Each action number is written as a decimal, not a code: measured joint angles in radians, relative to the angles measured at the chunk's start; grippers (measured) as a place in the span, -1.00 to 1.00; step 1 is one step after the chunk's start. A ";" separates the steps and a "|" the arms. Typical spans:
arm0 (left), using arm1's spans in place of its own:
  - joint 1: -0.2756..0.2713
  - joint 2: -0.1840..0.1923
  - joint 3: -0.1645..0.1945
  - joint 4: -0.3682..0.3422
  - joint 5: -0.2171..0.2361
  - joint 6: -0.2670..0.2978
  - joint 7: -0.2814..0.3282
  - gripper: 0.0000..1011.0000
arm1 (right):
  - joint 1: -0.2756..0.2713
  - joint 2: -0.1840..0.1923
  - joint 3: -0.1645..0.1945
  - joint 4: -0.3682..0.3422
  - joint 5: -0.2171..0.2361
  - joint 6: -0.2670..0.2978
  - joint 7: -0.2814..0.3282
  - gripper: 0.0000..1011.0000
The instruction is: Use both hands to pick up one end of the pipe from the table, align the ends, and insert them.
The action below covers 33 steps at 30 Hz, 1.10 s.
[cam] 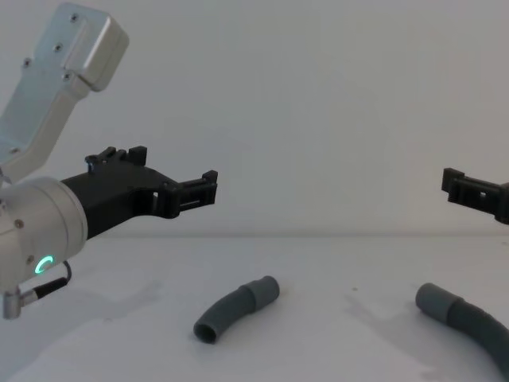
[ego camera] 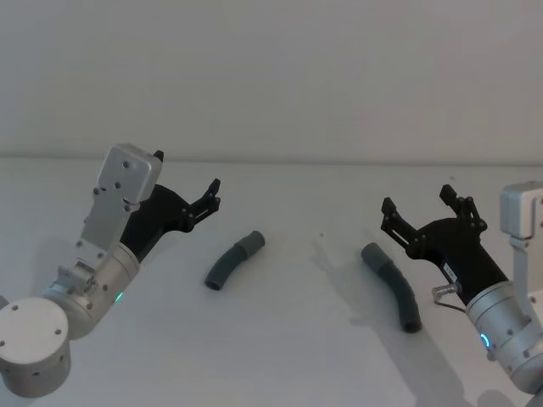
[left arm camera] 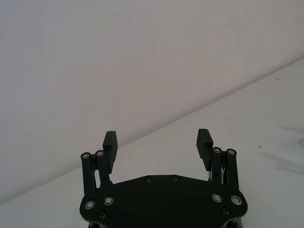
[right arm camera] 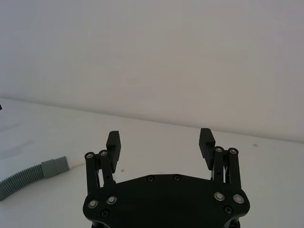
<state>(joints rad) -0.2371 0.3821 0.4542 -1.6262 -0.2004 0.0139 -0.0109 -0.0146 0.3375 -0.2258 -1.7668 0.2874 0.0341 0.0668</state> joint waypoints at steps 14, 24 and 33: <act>0.000 0.000 0.000 0.000 0.000 0.000 0.000 0.98 | 0.000 0.000 0.000 0.000 0.000 0.000 0.000 0.98; 0.000 0.000 0.000 0.000 0.000 0.000 0.000 0.98 | 0.000 0.000 0.000 0.000 0.000 0.000 0.000 0.98; 0.000 0.000 0.000 0.000 0.000 0.000 0.000 0.98 | 0.000 0.000 0.000 0.000 0.000 0.000 0.000 0.98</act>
<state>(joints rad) -0.2371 0.3821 0.4542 -1.6262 -0.2004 0.0139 -0.0109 -0.0146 0.3375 -0.2258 -1.7668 0.2874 0.0341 0.0668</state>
